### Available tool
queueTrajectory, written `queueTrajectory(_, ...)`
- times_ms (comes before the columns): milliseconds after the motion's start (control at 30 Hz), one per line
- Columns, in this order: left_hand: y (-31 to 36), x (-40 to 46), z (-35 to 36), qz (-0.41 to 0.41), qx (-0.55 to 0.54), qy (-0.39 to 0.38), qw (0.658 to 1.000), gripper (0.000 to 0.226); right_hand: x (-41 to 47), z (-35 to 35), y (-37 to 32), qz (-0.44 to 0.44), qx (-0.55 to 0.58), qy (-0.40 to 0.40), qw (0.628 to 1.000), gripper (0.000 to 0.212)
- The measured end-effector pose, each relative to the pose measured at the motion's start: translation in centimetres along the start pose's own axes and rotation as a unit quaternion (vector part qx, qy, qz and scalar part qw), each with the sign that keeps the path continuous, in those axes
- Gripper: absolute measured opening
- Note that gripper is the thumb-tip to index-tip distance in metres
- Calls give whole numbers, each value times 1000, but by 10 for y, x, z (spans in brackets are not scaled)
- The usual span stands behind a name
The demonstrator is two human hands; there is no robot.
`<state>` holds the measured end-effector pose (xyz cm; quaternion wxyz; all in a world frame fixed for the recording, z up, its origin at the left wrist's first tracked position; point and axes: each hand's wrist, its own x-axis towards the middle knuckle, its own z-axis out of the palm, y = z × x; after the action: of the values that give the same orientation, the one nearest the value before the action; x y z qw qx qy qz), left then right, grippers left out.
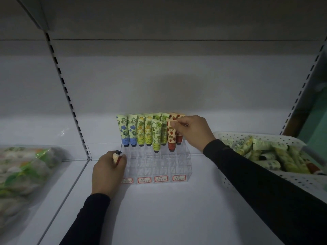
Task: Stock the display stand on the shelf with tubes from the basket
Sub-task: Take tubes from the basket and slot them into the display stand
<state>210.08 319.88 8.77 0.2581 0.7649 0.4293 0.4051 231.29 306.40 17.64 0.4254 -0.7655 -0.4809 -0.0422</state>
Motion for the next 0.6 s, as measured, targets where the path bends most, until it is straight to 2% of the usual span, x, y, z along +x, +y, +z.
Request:
queueTrajectory(167, 8, 4, -20, -1, -7, 56, 998, 18, -7, -9, -10, 15, 69, 59, 996, 28)
queueTrajectory(200, 11, 4, -25, 6, -26, 56, 998, 17, -8, -12, -12, 7, 64, 84, 994, 29)
queueTrajectory(267, 23, 0, -34, 5, -137, 17, 990, 16, -14, -18, -16, -6, 54, 108, 993, 32)
queueTrajectory(333, 44, -10, -42, -16, -251, -54, 966, 11, -25, -18, -20, -1, 70, 61, 996, 38)
queueTrajectory(367, 53, -14, -42, -22, -280, -93, 955, 9, -31, -16, -21, 8, 79, 11, 997, 41)
queueTrajectory(467, 69, -17, -36, -31, -325, -183, 927, 23, -52, -9, -25, 47, 93, -140, 985, 44)
queueTrajectory(600, 87, -27, -23, -106, -486, -196, 845, 13, -68, -8, -21, 131, 191, -223, 947, 44)
